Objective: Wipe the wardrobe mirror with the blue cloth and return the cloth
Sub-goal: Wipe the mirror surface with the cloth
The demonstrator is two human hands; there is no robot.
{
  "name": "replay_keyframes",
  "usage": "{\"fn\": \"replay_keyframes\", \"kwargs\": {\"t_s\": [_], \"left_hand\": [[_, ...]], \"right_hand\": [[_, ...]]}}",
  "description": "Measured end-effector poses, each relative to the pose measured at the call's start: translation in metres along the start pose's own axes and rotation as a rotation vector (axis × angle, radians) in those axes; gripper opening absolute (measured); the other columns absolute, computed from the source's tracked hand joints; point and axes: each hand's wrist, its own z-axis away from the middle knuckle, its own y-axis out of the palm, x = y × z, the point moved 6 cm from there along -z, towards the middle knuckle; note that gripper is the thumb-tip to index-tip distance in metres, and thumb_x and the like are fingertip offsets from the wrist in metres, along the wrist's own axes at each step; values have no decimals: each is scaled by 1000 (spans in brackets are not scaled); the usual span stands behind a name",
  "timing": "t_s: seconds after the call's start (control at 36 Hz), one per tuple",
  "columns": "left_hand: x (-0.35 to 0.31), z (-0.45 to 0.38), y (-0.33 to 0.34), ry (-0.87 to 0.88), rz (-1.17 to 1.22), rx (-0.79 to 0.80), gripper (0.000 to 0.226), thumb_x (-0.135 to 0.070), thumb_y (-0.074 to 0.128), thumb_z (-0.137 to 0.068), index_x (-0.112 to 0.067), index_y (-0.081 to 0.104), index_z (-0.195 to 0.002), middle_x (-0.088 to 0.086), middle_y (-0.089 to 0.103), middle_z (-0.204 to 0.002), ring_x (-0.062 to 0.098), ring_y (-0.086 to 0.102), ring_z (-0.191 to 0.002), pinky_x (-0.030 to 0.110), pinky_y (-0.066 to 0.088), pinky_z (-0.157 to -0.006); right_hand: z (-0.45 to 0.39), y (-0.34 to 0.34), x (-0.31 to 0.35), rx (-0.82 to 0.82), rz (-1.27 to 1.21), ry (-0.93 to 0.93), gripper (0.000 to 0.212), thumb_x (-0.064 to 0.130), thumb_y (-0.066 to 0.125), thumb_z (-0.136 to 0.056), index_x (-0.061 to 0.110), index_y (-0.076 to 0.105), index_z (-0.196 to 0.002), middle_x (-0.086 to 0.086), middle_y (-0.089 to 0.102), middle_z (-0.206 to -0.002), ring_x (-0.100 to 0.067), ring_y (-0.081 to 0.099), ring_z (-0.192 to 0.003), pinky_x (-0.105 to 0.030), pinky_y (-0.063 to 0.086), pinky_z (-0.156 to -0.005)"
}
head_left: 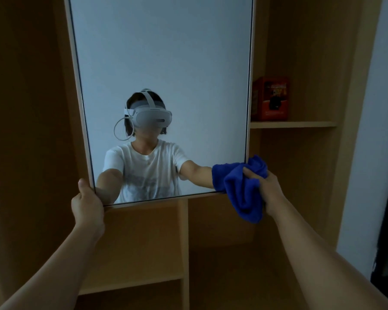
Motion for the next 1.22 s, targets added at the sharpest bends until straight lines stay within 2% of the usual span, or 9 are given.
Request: {"fn": "replay_keyframes", "kwargs": {"t_s": [0.11, 0.25, 0.36, 0.53, 0.61, 0.78, 0.97, 1.14, 1.22], "left_hand": [[-1, 3, -2, 23, -4, 8, 44, -52, 28, -96, -21, 48, -73, 1, 53, -75, 14, 51, -71, 33, 41, -68], [1, 1, -3, 19, 11, 8, 45, -53, 28, -96, -17, 52, -109, 3, 57, -88, 20, 54, -91, 35, 39, -78], [1, 0, -3, 7, 28, -1, 54, -53, 29, -96, -12, 51, -123, 2, 55, -93, 19, 52, -94, 35, 38, -80], [0, 4, -3, 13, 13, 5, 39, -52, 29, -96, -24, 47, -76, -3, 53, -79, 12, 53, -77, 33, 40, -77], [0, 3, -3, 12, 18, 1, 41, -52, 30, -96, -18, 50, -85, -1, 56, -84, 15, 55, -83, 34, 41, -79], [3, -3, -3, 3, 14, 0, 37, -53, 31, -95, -20, 49, -98, 6, 56, -96, 21, 54, -95, 36, 41, -83], [3, -2, -4, -13, 3, 1, 56, -53, 30, -96, -11, 54, -123, 7, 57, -107, 23, 55, -102, 38, 43, -89], [0, 0, -3, -6, 16, 27, 56, -52, 28, -96, -9, 54, -119, 10, 60, -108, 25, 58, -102, 40, 46, -92], [-1, 0, -2, -10, 31, 24, 55, -53, 27, -96, -11, 55, -116, 5, 60, -88, 18, 58, -83, 33, 46, -74]], "right_hand": [[-7, 7, 19, -5, -29, -47, 24, 18, 76, -78, 17, 66, -100, -10, 72, -97, -28, 70, -89, -40, 55, -79], [-3, 8, 13, 35, -145, -28, 26, 14, 72, -77, 16, 65, -102, -7, 74, -86, -24, 72, -76, -31, 57, -61], [1, 6, 6, 16, -151, -6, 41, 19, 75, -67, 17, 65, -107, -10, 73, -93, -27, 71, -81, -36, 59, -65], [14, 2, -10, 50, -111, 79, 35, -1, 67, -80, 21, 64, -107, -7, 74, -96, -25, 72, -83, -32, 57, -61], [20, 0, -5, 67, -50, 77, 36, -7, 65, -79, 21, 66, -101, -6, 74, -95, -24, 71, -84, -32, 56, -64], [28, 2, 10, -62, 162, -17, 42, -9, 62, -78, 26, 59, -101, -3, 69, -97, -22, 67, -88, -26, 50, -63], [55, 12, 53, -652, 790, -517, 74, 8, 72, -72, 16, 42, -139, -10, 45, -141, -32, 47, -121, -48, 42, -97], [83, 29, 0, -637, 1093, -539, 65, 2, 79, -65, 15, 59, -126, -11, 52, -136, -38, 47, -118, -52, 41, -88], [92, 27, -29, -601, 1160, -480, 71, -2, 82, -57, 14, 62, -124, -16, 53, -132, -41, 47, -114, -53, 39, -88]]}}
